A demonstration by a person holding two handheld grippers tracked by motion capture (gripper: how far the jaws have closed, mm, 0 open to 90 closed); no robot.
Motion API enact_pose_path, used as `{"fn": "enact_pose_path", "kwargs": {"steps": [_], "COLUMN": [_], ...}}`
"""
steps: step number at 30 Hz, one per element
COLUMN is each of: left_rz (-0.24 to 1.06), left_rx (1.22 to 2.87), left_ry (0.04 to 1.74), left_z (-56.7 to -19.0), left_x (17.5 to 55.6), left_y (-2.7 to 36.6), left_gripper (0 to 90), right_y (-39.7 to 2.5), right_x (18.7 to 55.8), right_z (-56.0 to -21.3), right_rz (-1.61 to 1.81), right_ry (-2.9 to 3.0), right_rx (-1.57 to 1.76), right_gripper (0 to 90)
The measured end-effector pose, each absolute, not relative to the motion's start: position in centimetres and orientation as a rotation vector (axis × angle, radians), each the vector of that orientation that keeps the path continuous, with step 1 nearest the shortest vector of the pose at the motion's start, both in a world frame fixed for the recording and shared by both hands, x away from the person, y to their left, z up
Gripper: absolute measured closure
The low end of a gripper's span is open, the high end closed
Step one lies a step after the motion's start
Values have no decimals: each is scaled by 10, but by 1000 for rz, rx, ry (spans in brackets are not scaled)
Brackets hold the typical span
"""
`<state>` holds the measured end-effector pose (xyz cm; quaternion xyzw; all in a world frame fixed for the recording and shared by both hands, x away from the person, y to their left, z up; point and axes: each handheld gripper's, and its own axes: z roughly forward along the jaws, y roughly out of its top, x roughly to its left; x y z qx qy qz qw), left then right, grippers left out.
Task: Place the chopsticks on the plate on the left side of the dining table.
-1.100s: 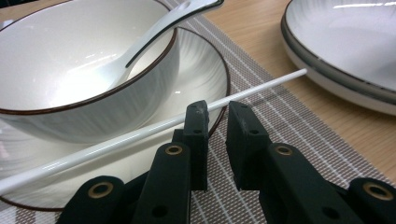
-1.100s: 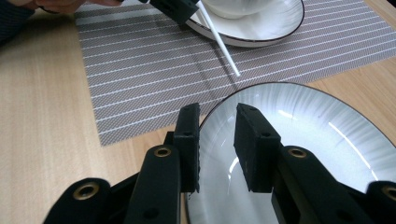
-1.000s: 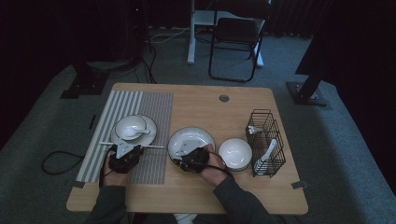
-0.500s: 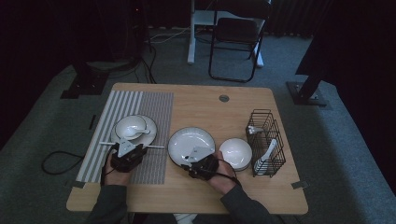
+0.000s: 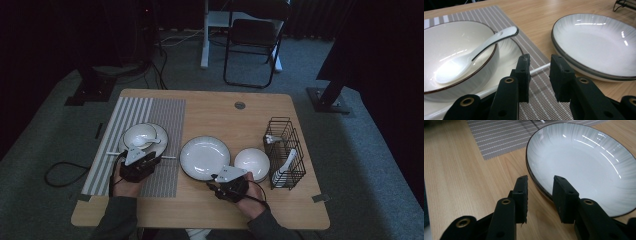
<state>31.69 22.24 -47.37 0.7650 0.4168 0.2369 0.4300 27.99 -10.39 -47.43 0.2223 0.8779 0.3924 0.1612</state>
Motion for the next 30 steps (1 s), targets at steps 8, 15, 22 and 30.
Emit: {"fn": "enact_pose_path", "kwargs": {"steps": [8,15,22,30], "left_rz": [567,559,548,536], "left_rx": [1916,1923,1919,1935], "left_ry": [995,959,939,903], "left_z": [-464,-457,-451,-447], "left_x": [321,324,326,329], "left_y": [213,207,203,194], "left_gripper": [692,678,665,649], "right_y": [-113,-116,-123,-125], "right_x": [275,273,271,269], "right_z": [-483,-489,-495,-504], "right_rz": [1110,1107,1094,1082], "right_ry": [2518,2517,2508,2503], "right_rx": [665,680,707,729], "right_gripper": [642,634,622,597]}}
